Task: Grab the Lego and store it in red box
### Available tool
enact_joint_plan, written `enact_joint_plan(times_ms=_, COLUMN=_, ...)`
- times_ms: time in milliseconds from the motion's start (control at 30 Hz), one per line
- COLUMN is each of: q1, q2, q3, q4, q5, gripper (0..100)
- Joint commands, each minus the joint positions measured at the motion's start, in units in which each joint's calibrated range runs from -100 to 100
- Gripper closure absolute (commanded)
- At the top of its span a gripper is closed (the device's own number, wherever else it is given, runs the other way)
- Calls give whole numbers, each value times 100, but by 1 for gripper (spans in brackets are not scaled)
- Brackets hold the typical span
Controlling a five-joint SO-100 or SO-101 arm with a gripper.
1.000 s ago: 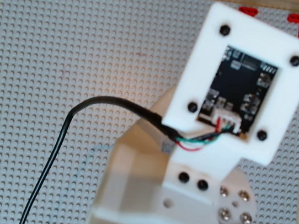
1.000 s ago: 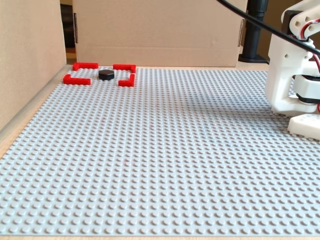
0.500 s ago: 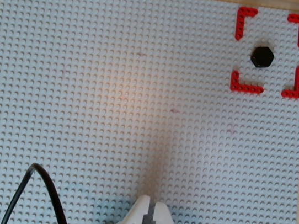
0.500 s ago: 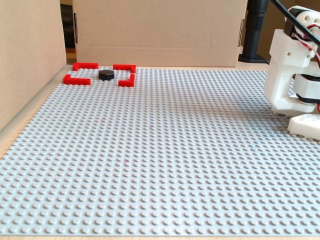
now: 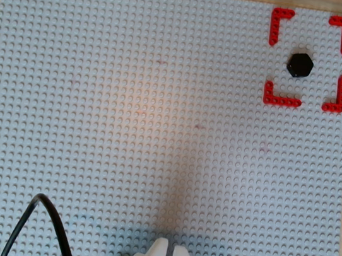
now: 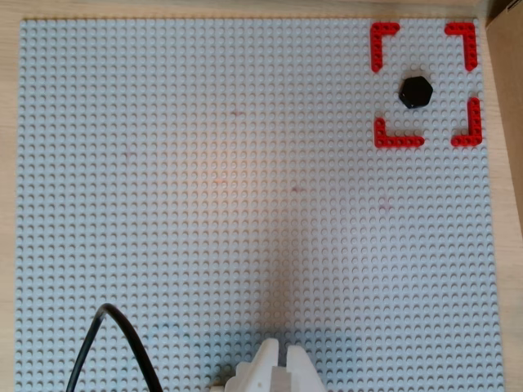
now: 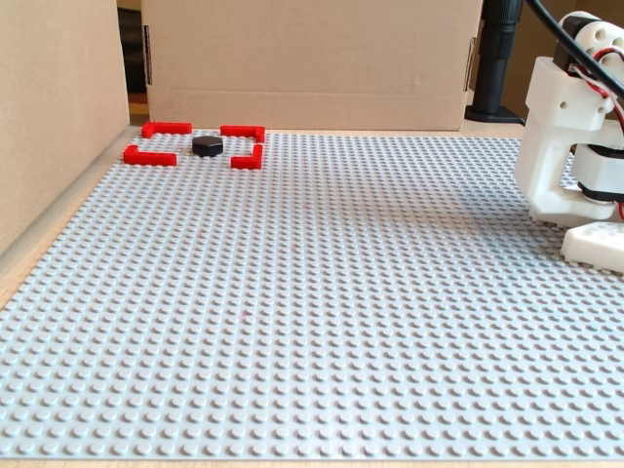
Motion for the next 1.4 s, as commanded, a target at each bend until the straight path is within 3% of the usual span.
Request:
enact_joint_plan(times_ms=0, q1=2, q2=-51, q3=105, q4=26, q5=14, gripper=98)
enact_joint_plan(times_ms=300, q1=9, q2=-51, q3=496, q4=8, q5=20, gripper=98)
enact_joint_plan(times_ms=467, q1=9, q2=-51, q3=-86, q4=35, q5=20, gripper=98)
enact_joint_plan(times_ms=700, q1=-13, q2=-59, q3=-1395, q4=1052, q5=4, gripper=98)
enact_joint_plan(times_ms=1367, q1=2, q2=-59, q3=-1504, q4=1044, q5=4, gripper=98)
